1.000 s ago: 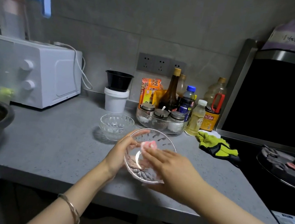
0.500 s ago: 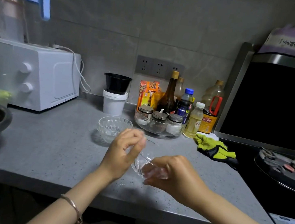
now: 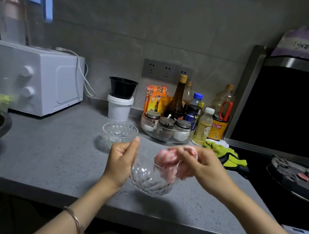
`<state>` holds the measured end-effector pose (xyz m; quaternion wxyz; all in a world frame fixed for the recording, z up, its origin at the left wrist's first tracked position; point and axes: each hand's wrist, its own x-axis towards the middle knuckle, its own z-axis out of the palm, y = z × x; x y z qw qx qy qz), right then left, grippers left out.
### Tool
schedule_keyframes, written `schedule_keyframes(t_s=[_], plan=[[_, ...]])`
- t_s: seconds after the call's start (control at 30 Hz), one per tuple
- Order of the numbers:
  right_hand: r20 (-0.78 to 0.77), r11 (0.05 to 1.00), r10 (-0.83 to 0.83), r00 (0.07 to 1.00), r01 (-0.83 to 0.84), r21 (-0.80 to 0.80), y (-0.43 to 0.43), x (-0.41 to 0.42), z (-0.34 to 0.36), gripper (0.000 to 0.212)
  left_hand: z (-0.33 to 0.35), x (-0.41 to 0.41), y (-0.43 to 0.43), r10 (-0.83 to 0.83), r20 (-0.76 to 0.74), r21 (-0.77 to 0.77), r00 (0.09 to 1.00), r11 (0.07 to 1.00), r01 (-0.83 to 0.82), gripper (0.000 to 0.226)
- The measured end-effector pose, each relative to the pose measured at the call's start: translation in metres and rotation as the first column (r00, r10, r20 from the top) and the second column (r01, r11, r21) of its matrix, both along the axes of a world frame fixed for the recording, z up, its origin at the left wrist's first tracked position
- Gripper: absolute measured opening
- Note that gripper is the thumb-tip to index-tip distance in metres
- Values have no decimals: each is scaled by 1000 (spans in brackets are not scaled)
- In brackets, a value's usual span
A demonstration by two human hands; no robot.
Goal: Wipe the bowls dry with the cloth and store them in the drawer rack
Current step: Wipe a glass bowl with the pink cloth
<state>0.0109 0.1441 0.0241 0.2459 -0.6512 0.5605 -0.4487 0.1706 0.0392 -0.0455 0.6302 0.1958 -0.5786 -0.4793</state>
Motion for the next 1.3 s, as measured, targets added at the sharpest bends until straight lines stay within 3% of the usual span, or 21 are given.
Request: schedule_keyframes(t_s=[0.13, 0.27, 0.33, 0.47, 0.57, 0.7, 0.77, 0.9, 0.97, 1.03, 1.1, 1.17, 1.23, 1.3], plan=[[115, 963, -181, 977, 200, -182, -5, 6, 0, 36, 3, -4, 6, 99, 17, -5, 995, 995, -99, 59], [36, 987, -61, 997, 65, -144, 2, 22, -8, 43, 3, -6, 3, 174, -34, 90, 984, 981, -170, 60], [115, 989, -13, 993, 30, -143, 5, 27, -9, 44, 3, -8, 2, 171, -51, 106, 984, 981, -165, 65], [145, 983, 38, 989, -12, -182, -1, 27, -10, 25, 8, -11, 6, 156, -69, 139, 985, 980, -145, 65], [96, 987, 84, 992, -70, -146, -6, 29, -12, 31, 11, -13, 11, 159, -84, 234, 984, 963, -135, 64], [6, 983, 64, 998, -62, -175, -6, 33, -17, 40, 16, -12, 17, 144, -100, 401, 984, 911, -92, 46], [65, 977, 41, 997, -26, -213, -7, 31, -20, 36, 17, -11, 20, 119, -139, 526, 983, 850, -28, 29], [221, 981, 68, 973, -24, -193, -8, 26, -27, 40, 11, -8, 24, 6, -248, 632, 969, 759, 157, 28], [283, 985, 60, 957, -11, -170, -6, 26, -27, 45, 8, -6, 24, -46, -172, 601, 984, 786, 142, 31], [298, 983, 40, 954, 15, -182, -6, 24, -23, 48, 10, -2, 20, -26, 32, 480, 999, 877, 8, 41], [255, 981, 36, 966, 15, -195, -7, 24, -17, 45, 17, 4, 21, 20, 207, 203, 978, 977, -63, 51], [204, 982, 38, 978, 1, -187, -8, 25, -15, 36, 26, 5, 28, 65, 331, -92, 941, 995, -36, 52], [200, 983, 46, 979, -9, -181, -8, 29, -16, 37, 27, 2, 29, 121, 364, -232, 923, 972, -36, 55], [247, 982, 68, 967, -22, -185, -9, 31, -19, 41, 26, 1, 32, 80, 243, -127, 967, 991, -50, 54]])
